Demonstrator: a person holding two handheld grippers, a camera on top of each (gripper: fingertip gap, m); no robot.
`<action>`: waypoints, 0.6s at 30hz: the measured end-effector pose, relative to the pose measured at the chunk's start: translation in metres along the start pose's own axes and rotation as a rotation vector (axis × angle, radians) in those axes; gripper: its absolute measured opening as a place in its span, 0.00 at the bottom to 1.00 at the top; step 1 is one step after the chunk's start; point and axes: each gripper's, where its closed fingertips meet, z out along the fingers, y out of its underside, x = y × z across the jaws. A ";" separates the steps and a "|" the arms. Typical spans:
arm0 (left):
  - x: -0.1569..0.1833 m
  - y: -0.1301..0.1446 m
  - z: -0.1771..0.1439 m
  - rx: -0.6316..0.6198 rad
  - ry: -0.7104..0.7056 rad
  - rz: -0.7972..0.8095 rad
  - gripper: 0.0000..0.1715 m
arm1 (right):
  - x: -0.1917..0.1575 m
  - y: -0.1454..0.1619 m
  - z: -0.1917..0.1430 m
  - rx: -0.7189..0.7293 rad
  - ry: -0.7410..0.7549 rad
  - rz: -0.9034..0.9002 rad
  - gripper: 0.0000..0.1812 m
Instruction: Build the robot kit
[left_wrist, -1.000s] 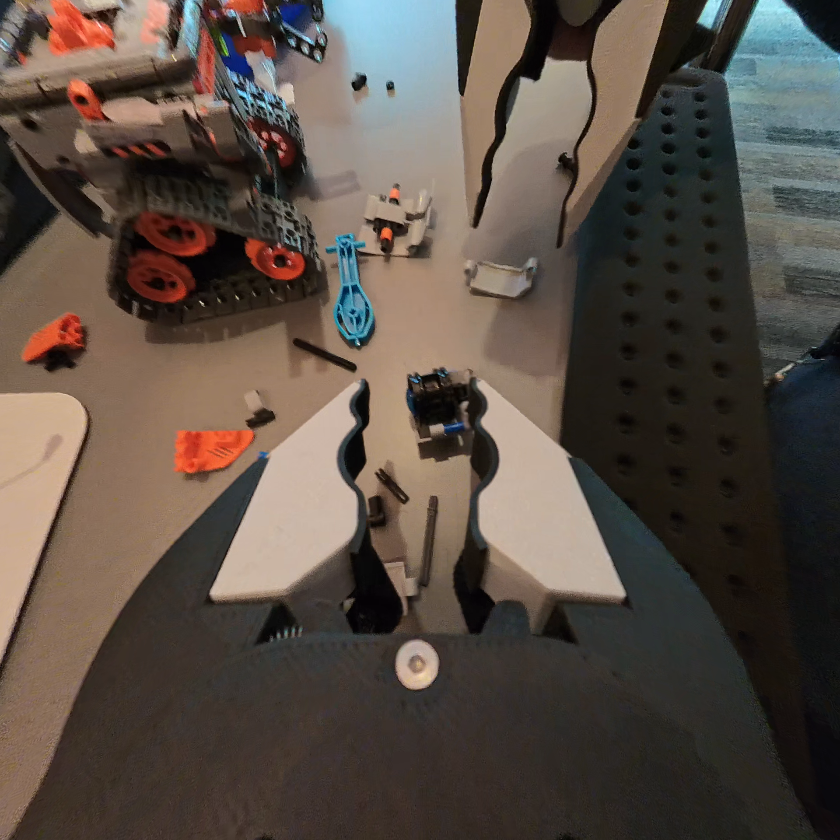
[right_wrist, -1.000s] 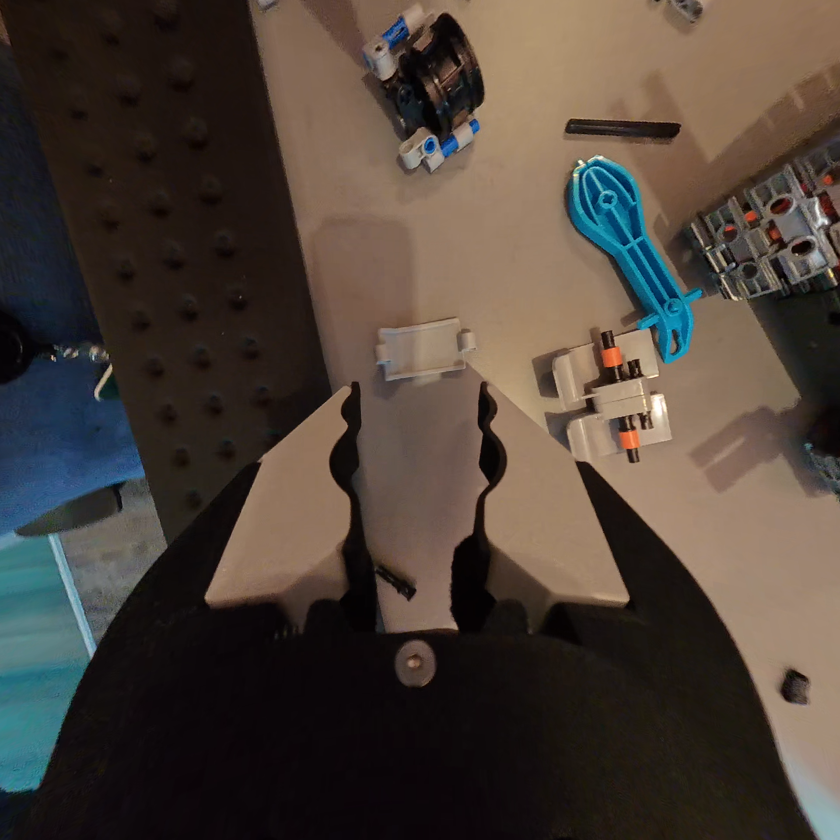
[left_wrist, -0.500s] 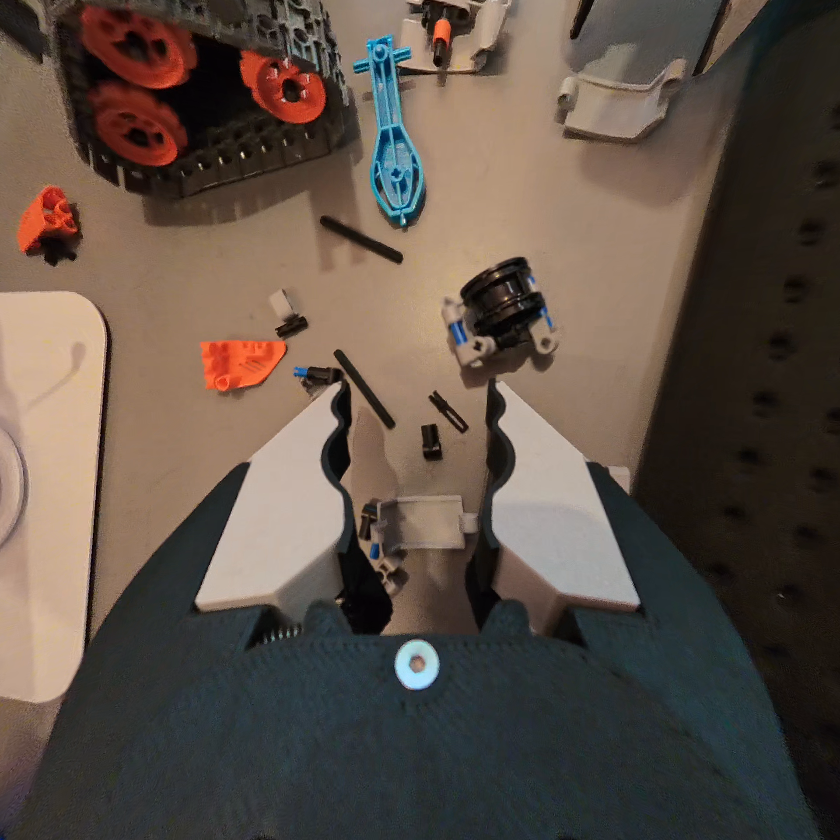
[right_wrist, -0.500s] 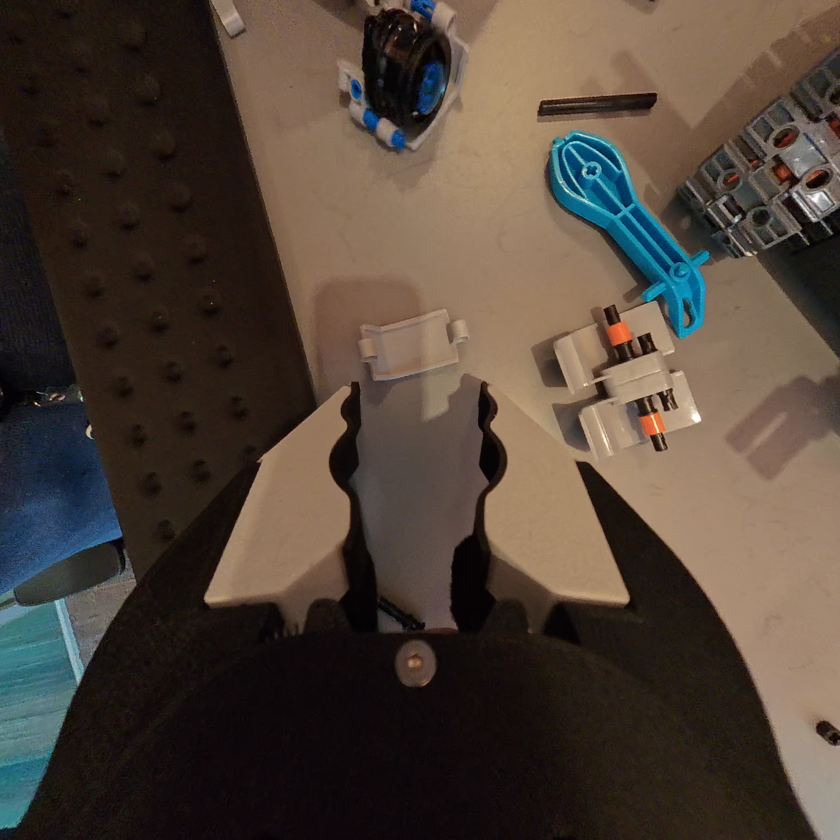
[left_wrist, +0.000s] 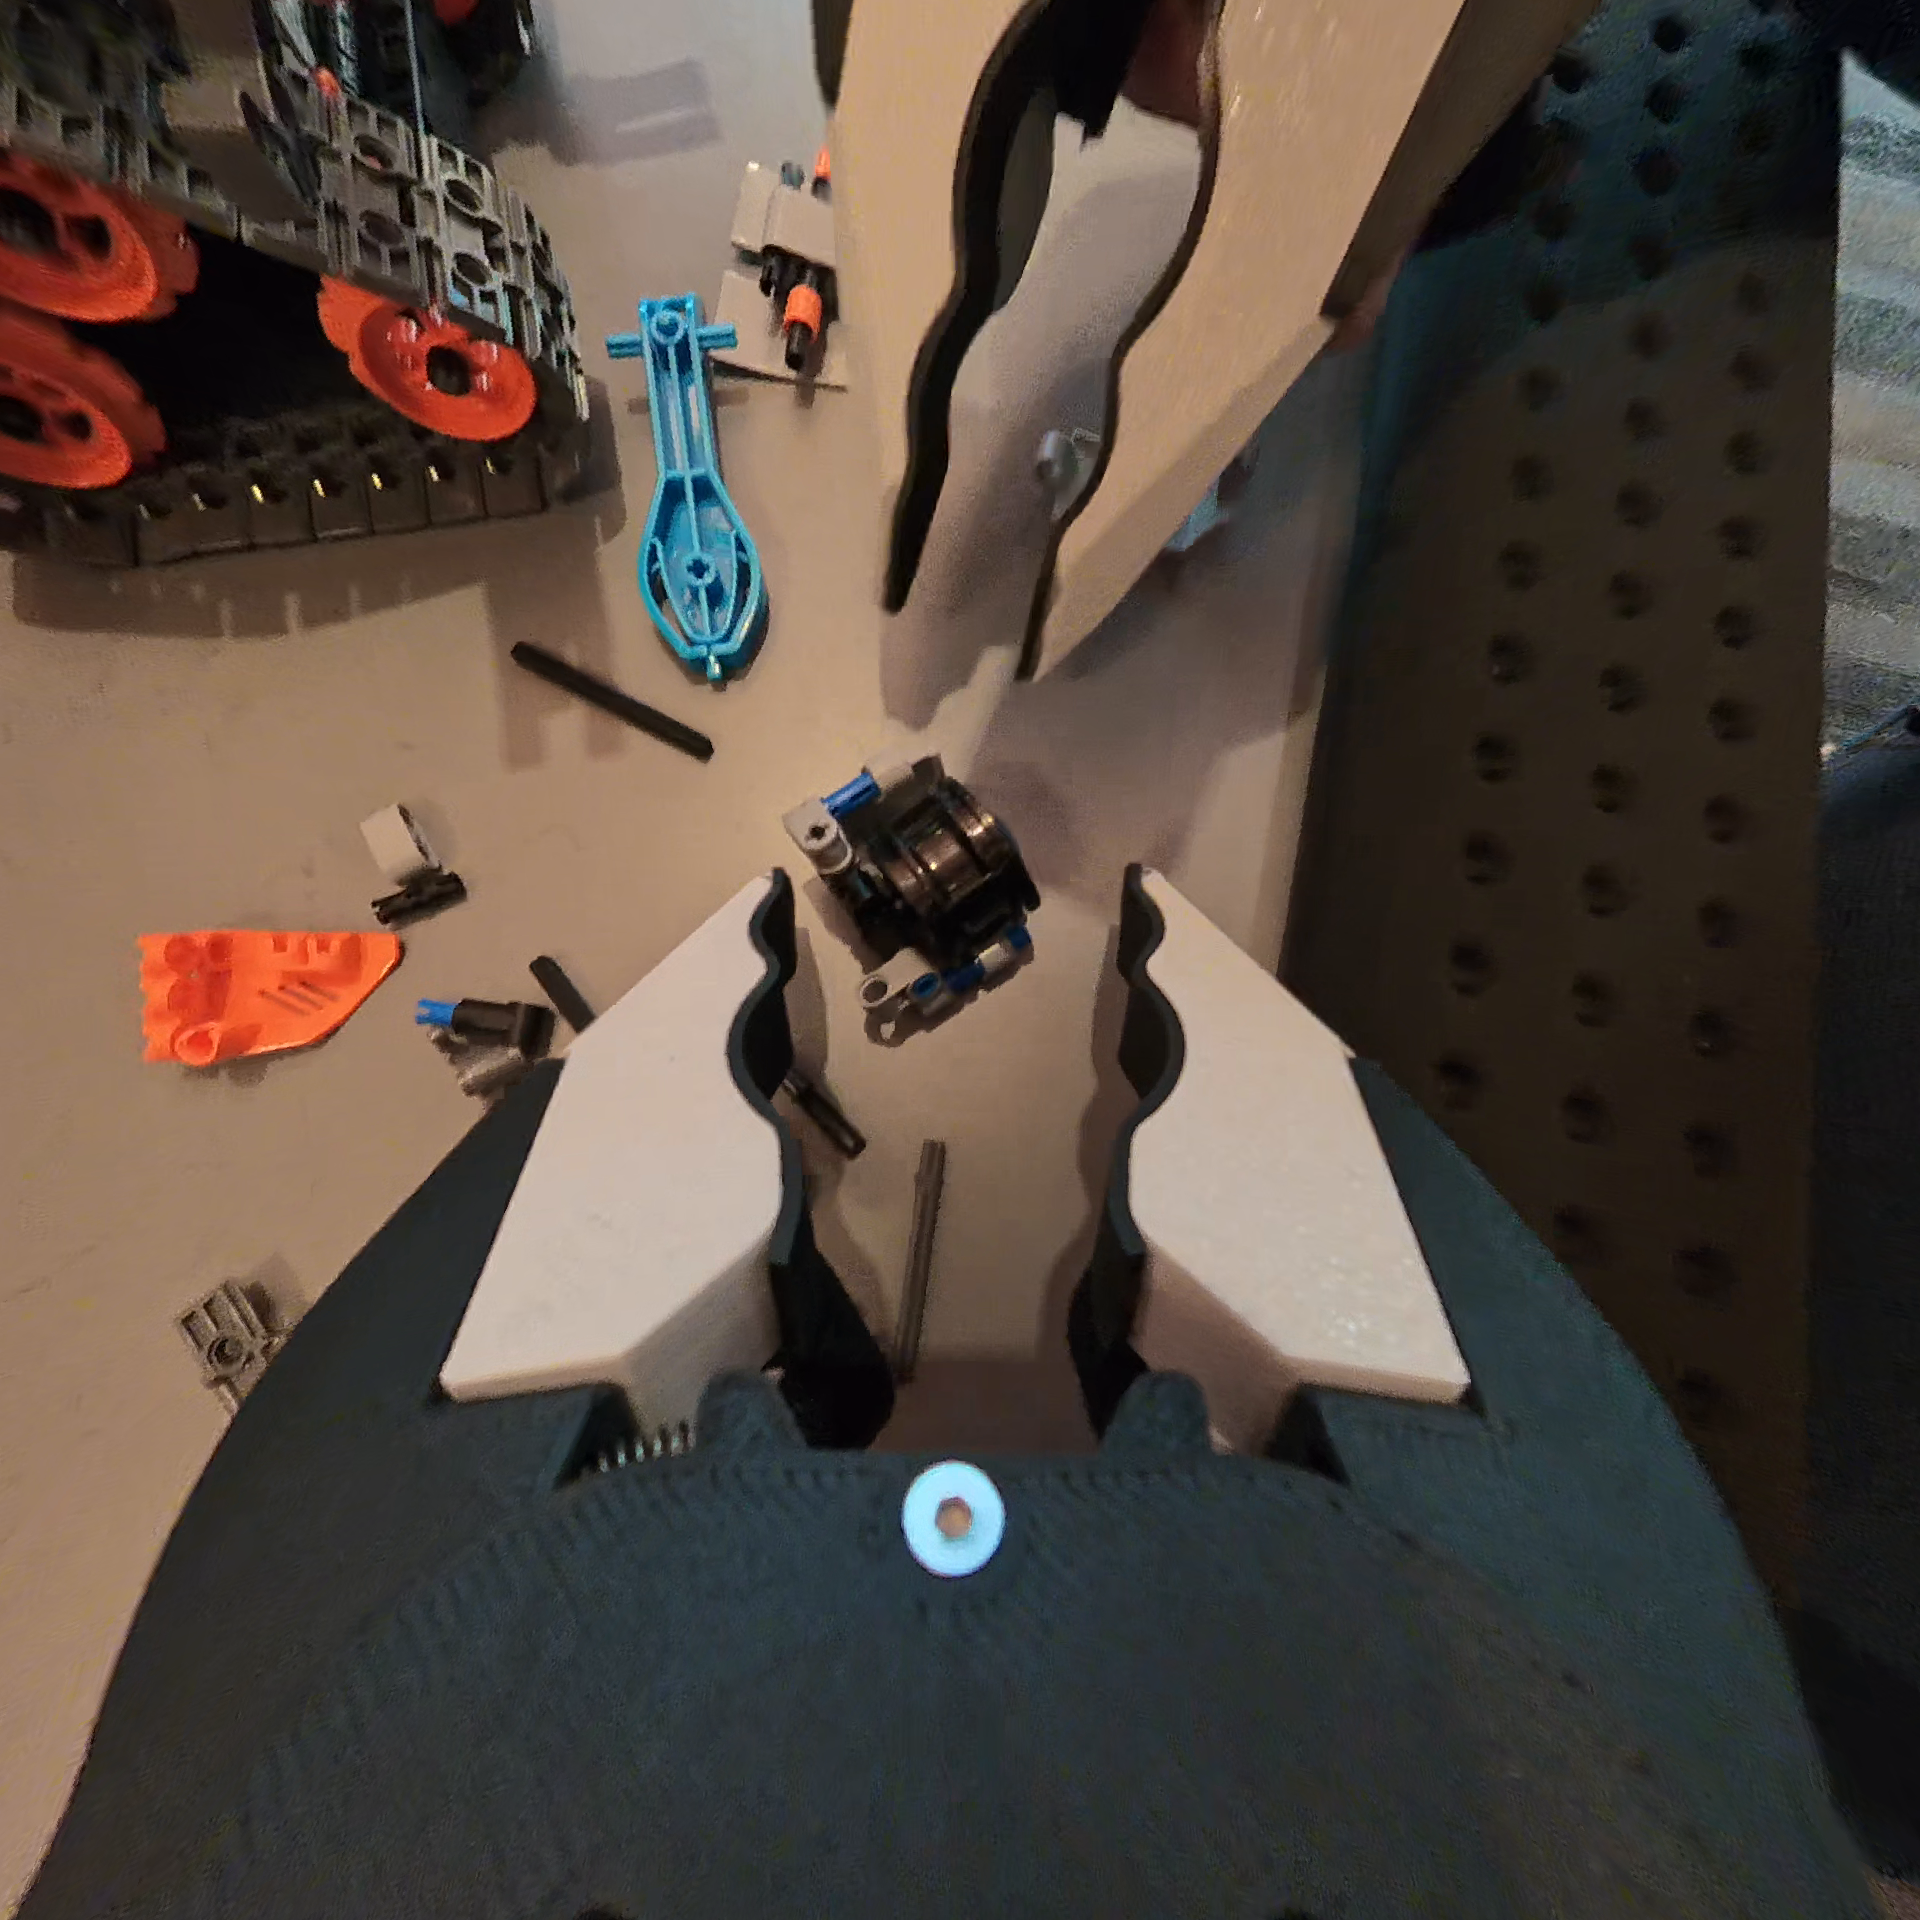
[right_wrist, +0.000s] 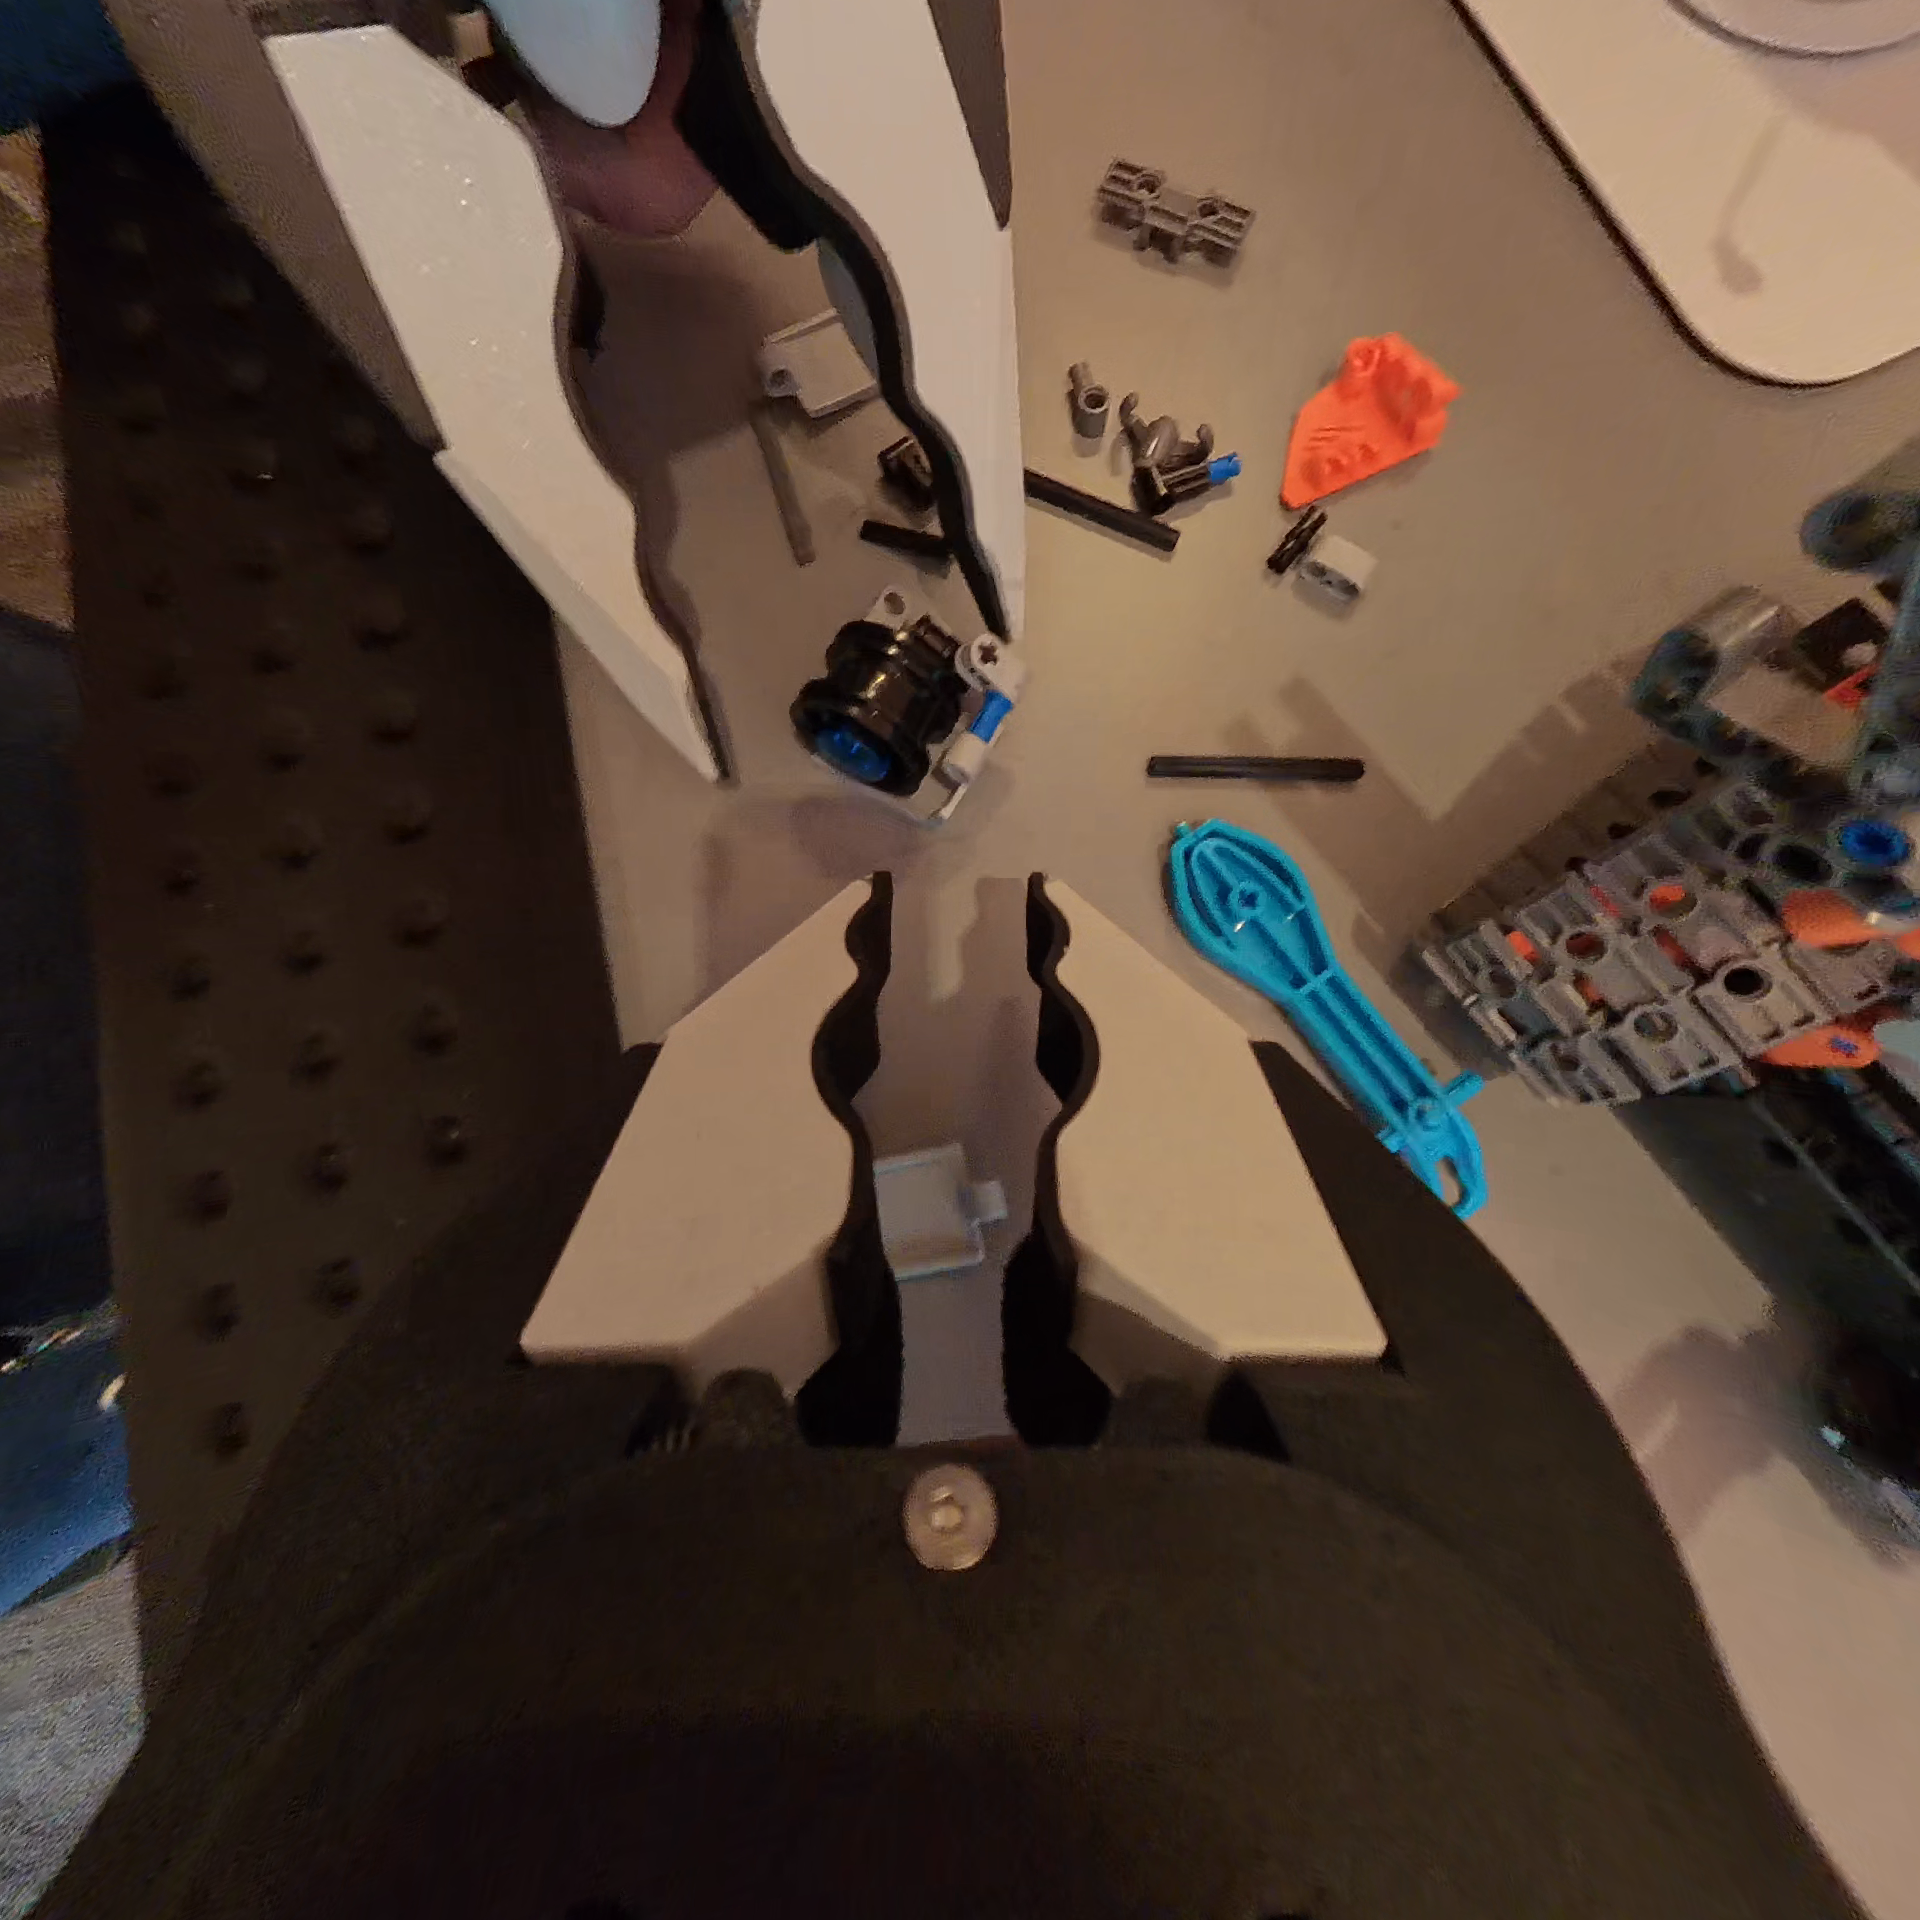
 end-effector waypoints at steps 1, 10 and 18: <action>-0.001 -0.001 0.002 -0.002 -0.012 0.002 0.35 | 0.001 -0.002 0.003 0.001 0.005 -0.004 0.11; 0.004 -0.001 0.013 -0.008 -0.009 0.023 0.22 | 0.001 -0.009 0.019 -0.007 0.000 -0.047 0.04; 0.002 -0.004 0.016 0.006 -0.015 0.018 0.22 | -0.009 -0.006 0.017 -0.013 -0.051 -0.059 0.05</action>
